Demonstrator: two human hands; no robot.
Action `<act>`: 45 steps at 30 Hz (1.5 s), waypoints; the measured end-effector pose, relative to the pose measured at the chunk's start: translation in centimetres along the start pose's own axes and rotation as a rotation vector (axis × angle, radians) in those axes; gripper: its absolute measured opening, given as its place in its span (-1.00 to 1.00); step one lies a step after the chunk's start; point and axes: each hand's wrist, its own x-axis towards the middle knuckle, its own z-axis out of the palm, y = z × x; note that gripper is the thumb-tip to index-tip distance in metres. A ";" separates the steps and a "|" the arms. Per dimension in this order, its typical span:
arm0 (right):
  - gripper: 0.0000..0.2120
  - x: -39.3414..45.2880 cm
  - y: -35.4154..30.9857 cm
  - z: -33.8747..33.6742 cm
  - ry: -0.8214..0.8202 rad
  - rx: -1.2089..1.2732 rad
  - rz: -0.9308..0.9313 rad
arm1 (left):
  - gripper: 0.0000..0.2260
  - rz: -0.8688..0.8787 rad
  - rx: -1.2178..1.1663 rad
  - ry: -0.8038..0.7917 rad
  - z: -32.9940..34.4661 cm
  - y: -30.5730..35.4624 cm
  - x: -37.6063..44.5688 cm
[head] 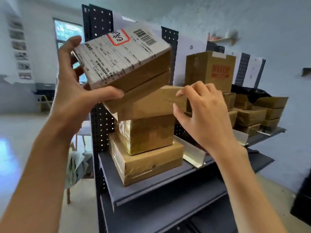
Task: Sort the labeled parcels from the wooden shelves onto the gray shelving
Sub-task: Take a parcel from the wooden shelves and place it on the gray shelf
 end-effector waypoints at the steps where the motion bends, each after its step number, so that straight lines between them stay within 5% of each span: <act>1: -0.78 1.6 0.6 1.1 0.020 0.011 -0.007 | -0.06 0.000 0.014 0.007 0.0 -0.8 1.8; 9: -0.80 11.6 3.2 9.2 0.072 0.104 -0.029 | -0.05 -0.111 0.032 0.046 0.1 -7.5 12.9; 18: -0.80 15.0 3.4 15.4 0.061 0.166 -0.054 | 0.13 -0.338 0.095 0.043 0.7 -13.6 16.0; 29: -0.81 14.3 3.3 15.9 0.029 0.200 -0.040 | -0.07 -0.406 0.069 0.073 1.5 -16.1 15.1; 33: -0.80 13.3 3.2 14.2 0.045 0.196 -0.049 | -0.31 -0.260 0.263 0.172 1.7 -13.6 13.6; 41: -0.77 7.7 1.1 9.4 0.081 0.278 -0.037 | -0.75 0.300 0.889 0.206 2.3 -5.6 5.5; 45: -0.80 3.7 -0.6 6.6 0.062 0.345 -0.060 | -0.81 0.365 1.218 0.164 2.6 -2.6 -0.1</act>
